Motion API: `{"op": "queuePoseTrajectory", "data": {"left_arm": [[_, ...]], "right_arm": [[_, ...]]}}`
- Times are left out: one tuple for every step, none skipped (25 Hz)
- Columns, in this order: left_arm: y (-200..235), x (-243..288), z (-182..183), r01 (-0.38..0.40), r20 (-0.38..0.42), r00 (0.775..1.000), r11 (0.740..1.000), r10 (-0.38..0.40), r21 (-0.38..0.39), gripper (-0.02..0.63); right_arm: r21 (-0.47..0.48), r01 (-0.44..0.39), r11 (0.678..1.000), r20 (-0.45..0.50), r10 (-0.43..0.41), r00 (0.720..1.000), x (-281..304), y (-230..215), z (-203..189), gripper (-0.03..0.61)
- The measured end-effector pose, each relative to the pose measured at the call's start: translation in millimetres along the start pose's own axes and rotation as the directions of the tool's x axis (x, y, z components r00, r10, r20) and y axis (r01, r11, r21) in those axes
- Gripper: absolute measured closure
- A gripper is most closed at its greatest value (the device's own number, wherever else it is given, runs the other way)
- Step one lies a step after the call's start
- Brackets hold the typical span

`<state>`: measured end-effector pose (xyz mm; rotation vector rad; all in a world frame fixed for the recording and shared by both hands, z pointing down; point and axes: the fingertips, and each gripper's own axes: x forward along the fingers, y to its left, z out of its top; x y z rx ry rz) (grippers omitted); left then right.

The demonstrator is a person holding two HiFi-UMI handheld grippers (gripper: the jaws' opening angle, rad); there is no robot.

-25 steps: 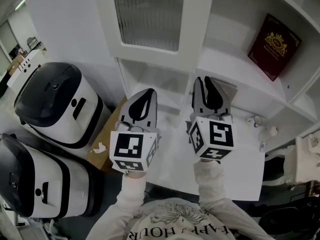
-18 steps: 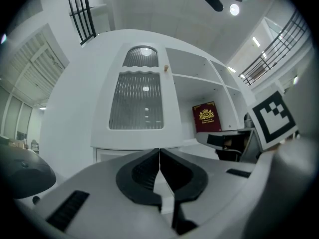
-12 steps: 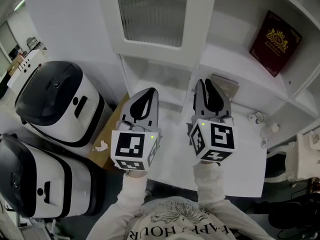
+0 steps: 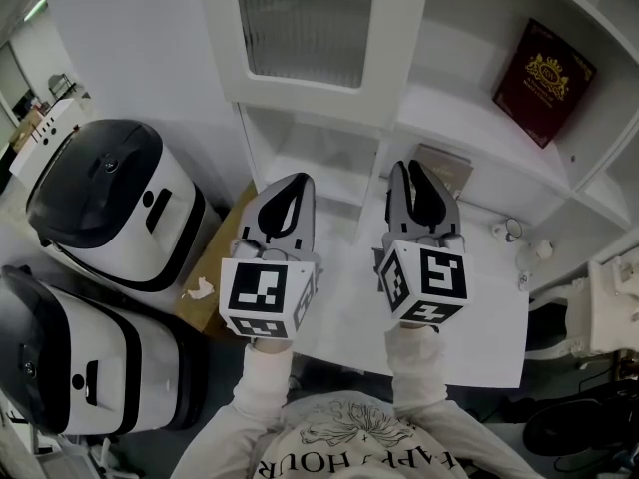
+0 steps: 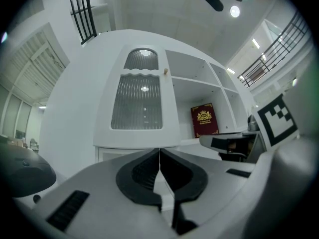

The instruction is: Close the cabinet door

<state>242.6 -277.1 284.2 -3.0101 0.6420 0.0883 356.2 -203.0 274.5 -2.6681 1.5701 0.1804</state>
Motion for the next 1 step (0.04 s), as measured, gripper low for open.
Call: {"op": "queuePoseTrajectory", "data": {"left_arm": [[-0.1,-1.2,0.5,0.000,0.001,1.000,1.000,0.000,0.000,0.609]], "right_arm": [[0.000,0.000,1.000,0.000,0.000,1.000,-1.2,0.5,0.2,0.514]]}}
